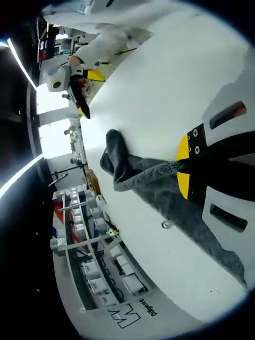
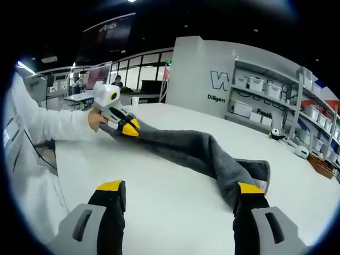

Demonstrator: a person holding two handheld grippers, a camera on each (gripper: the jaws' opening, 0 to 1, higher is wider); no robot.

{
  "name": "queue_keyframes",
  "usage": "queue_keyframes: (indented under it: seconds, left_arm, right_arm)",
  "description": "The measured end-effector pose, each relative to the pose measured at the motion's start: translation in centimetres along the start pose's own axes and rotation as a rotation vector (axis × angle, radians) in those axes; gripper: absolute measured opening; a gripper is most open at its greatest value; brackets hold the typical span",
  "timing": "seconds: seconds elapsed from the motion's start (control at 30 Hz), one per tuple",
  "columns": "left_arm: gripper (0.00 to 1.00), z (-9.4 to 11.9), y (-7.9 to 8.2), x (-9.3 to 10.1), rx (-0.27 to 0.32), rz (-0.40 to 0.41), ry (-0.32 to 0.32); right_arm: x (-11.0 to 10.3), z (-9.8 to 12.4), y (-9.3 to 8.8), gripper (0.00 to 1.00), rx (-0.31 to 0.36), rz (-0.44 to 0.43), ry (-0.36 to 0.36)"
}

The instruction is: Open the folded towel by lifting each exposed corner and separating the folded layers until the towel lies flat within the target outline without major curled edges

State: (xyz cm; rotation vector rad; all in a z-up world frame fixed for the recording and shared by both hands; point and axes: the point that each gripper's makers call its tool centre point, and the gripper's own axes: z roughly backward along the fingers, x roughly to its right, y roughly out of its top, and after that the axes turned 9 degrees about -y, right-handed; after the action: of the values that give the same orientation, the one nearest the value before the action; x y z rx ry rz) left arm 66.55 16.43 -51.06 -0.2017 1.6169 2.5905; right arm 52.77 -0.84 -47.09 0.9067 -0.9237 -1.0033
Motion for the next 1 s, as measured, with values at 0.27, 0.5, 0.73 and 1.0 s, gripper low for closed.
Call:
queue_keyframes:
  seconds: [0.27,0.5,0.73,1.0]
  left_arm:
    - [0.04,-0.6,-3.9,3.6,-0.074,0.066,-0.087]
    - [0.04,-0.5,-4.1,3.6,-0.063,0.127,-0.099]
    - [0.12,0.2,-3.5,4.2,-0.033,0.158,-0.096]
    - [0.24,4.4,-2.3,4.9,0.125,0.278,-0.013]
  right_arm:
    - [-1.0,0.0,0.3,0.82,0.003,0.014,0.017]
    - [-1.3,-0.1,0.2,0.81,-0.002,0.018,0.023]
    - [-0.9,0.0,-0.1,0.81,-0.007,0.011,0.015]
    - [0.2,-0.4,-0.9,0.79,-0.019,-0.021,-0.002]
